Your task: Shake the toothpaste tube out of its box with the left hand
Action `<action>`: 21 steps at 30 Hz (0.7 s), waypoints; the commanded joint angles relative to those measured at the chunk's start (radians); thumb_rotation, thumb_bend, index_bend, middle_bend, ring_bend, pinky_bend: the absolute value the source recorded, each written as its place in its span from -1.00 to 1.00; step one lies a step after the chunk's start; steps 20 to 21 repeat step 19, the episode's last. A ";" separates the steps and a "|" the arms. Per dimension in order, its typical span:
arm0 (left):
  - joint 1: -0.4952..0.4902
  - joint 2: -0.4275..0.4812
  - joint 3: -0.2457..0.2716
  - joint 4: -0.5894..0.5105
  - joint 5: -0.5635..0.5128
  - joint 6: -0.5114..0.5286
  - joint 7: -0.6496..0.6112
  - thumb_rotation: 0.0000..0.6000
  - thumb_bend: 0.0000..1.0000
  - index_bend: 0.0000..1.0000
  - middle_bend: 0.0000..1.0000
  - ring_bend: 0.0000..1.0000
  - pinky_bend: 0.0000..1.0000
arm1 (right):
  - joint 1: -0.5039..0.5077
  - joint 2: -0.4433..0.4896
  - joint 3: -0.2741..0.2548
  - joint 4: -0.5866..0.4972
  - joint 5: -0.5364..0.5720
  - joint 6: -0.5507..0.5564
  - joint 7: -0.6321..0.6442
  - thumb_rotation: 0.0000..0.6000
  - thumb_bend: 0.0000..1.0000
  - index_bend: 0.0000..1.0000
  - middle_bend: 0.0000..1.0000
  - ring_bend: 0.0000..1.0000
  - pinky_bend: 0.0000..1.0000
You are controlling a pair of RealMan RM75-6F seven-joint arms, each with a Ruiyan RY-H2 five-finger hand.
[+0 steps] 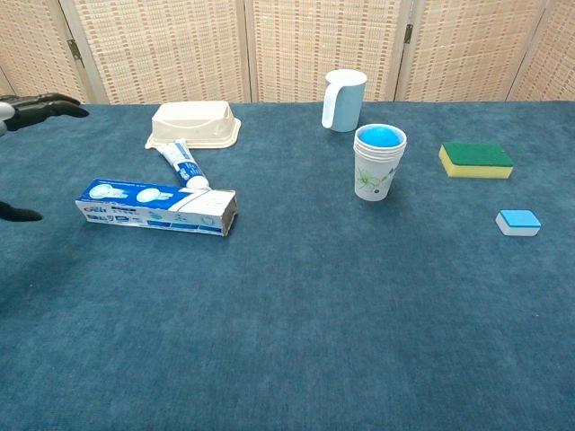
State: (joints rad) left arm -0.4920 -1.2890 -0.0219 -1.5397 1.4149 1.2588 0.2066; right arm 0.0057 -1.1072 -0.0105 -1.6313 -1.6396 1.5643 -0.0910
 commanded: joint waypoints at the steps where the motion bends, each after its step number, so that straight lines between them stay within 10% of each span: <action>1: 0.123 0.051 0.086 -0.054 0.083 0.146 0.053 1.00 -0.73 -1.00 -1.00 -1.00 -1.00 | -0.002 0.002 -0.001 -0.001 -0.004 0.004 0.004 1.00 -0.63 -1.00 -1.00 -1.00 -1.00; 13: 0.363 -0.010 0.102 0.193 0.070 0.384 -0.179 1.00 -0.73 -1.00 -1.00 -1.00 -1.00 | -0.022 -0.003 0.039 -0.003 0.062 0.038 0.003 1.00 -0.63 -1.00 -1.00 -1.00 -1.00; 21: 0.407 0.006 0.082 0.169 0.084 0.445 -0.140 1.00 -0.73 -1.00 -1.00 -1.00 -1.00 | -0.021 -0.004 0.039 -0.004 0.060 0.033 0.001 1.00 -0.63 -1.00 -1.00 -1.00 -1.00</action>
